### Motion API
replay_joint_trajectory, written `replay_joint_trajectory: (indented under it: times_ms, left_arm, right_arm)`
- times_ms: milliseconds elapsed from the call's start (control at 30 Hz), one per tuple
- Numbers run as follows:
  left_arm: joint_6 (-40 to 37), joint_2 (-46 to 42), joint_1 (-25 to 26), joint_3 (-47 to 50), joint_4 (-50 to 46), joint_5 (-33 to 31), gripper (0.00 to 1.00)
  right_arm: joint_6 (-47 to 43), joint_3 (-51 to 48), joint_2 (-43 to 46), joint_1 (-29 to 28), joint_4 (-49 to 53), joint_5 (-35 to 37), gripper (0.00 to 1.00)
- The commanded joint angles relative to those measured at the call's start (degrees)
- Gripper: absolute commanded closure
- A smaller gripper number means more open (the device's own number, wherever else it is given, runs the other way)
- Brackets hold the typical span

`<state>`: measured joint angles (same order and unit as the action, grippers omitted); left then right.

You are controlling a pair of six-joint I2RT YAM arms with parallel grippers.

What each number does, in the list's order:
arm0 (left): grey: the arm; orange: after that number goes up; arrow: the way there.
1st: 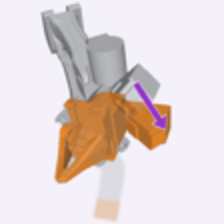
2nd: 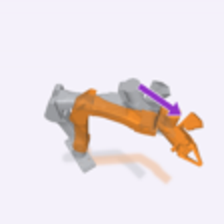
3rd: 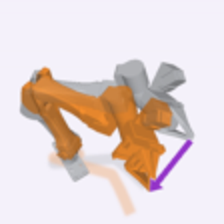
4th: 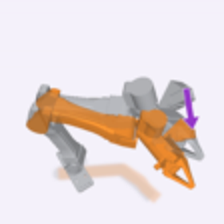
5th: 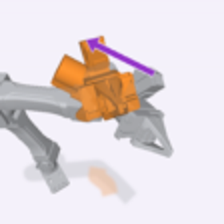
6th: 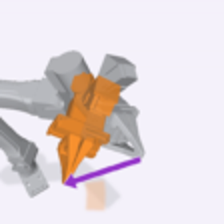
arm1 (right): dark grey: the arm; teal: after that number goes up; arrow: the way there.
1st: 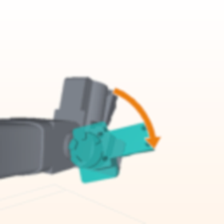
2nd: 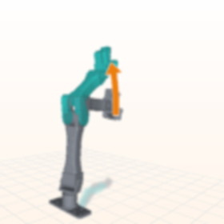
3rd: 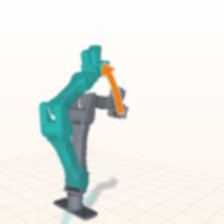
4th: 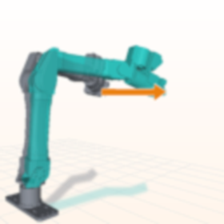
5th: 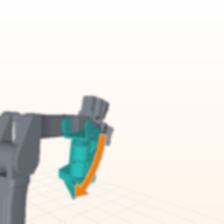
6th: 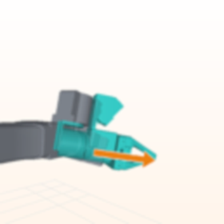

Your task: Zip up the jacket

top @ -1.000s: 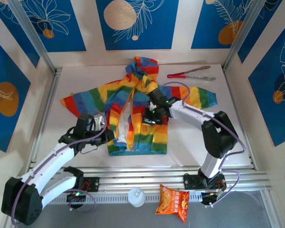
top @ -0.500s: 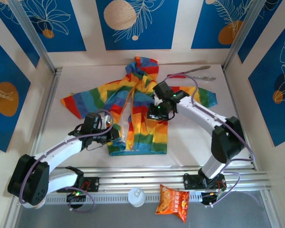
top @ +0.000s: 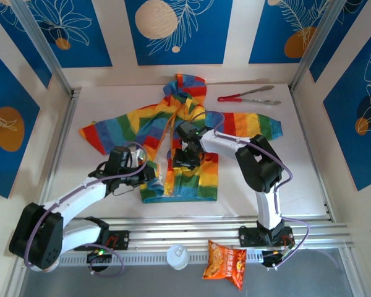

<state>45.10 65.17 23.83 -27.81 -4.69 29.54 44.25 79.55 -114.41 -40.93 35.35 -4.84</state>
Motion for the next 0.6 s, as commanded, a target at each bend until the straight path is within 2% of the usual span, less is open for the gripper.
replay_joint_trajectory:
  times_ms: [0, 233, 300, 367, 400, 433, 567]
  left_arm:
    - [0.3, -0.4, 0.6, 0.8, 1.4, 0.9, 1.0]
    - [0.5, 1.6, 0.6, 0.4, 4.0, 2.2, 1.0]
    - [0.6, 1.6, 0.6, 1.0, 4.3, 1.9, 1.0]
    - [0.3, 2.4, 0.7, 1.0, 3.8, 2.1, 1.0]
    - [0.0, 2.9, 0.6, 0.6, 3.4, 2.6, 1.0]
    - [-0.1, 3.4, 0.7, 0.1, 3.0, 2.9, 1.0]
    - [0.0, 3.8, 1.7, -2.3, 3.4, 3.0, 1.0]
  right_arm:
    - [1.4, 1.8, 0.1, -0.7, 2.2, 2.5, 0.61]
    - [1.0, 3.7, -3.4, -1.9, 4.0, 0.9, 0.58]
    - [0.5, 4.2, -3.6, -2.7, 3.4, 0.6, 0.69]
    - [0.2, 5.1, -3.0, -3.3, 4.0, 1.5, 0.9]
    - [-0.2, 5.2, -2.3, -3.4, 4.5, 2.1, 0.97]
    - [-1.2, 5.3, -1.1, -3.4, 4.9, 2.8, 1.0]
    - [-6.6, 5.1, 4.5, -1.9, 8.6, 5.8, 1.0]
